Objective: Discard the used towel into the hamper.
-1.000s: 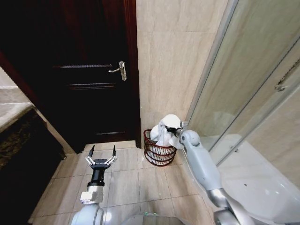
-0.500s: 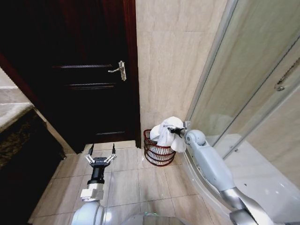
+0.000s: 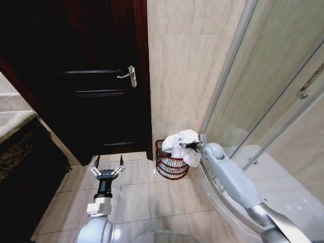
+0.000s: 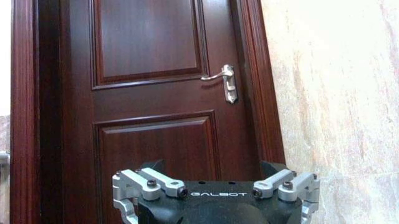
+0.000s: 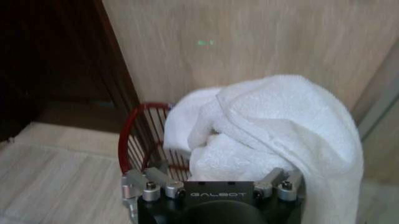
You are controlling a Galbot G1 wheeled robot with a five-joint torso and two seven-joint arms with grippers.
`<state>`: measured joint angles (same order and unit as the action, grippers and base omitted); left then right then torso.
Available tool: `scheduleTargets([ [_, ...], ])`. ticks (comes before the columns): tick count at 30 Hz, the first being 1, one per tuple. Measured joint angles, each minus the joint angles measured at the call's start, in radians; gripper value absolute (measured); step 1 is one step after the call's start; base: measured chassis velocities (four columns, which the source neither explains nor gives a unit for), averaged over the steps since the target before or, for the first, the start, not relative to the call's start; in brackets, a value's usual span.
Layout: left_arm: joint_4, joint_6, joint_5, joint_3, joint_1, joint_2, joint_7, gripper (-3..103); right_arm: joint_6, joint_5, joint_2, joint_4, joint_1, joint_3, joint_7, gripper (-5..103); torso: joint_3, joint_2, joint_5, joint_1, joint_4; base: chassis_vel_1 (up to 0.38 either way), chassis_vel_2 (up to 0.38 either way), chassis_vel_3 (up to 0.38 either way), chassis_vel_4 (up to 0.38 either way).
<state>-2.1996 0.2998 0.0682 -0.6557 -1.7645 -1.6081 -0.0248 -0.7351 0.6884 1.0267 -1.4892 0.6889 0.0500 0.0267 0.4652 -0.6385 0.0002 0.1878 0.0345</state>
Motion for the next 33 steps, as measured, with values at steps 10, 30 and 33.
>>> scheduleTargets([
  [10,-0.002,-0.015,-0.003,-0.001,0.016,0.0,0.002,100,0.003,0.052,-0.022,-0.107,0.042,0.051,-0.057,100,0.0,0.0,-0.0002,0.0,0.0002,0.0,0.0,0.0,0.0],
  [30,0.039,0.015,-0.026,-0.015,0.015,0.0,-0.008,100,0.225,-0.096,0.105,-0.124,0.132,0.142,-0.078,100,0.0,0.0,-0.0002,0.0,0.0,0.0,0.0,0.0,0.0],
  [33,0.039,0.019,-0.026,-0.015,0.012,0.0,-0.008,100,0.234,-0.106,0.116,-0.135,0.168,0.158,-0.072,100,0.0,0.0,-0.0002,0.0,0.0001,0.0,0.0,0.0,0.0],
])
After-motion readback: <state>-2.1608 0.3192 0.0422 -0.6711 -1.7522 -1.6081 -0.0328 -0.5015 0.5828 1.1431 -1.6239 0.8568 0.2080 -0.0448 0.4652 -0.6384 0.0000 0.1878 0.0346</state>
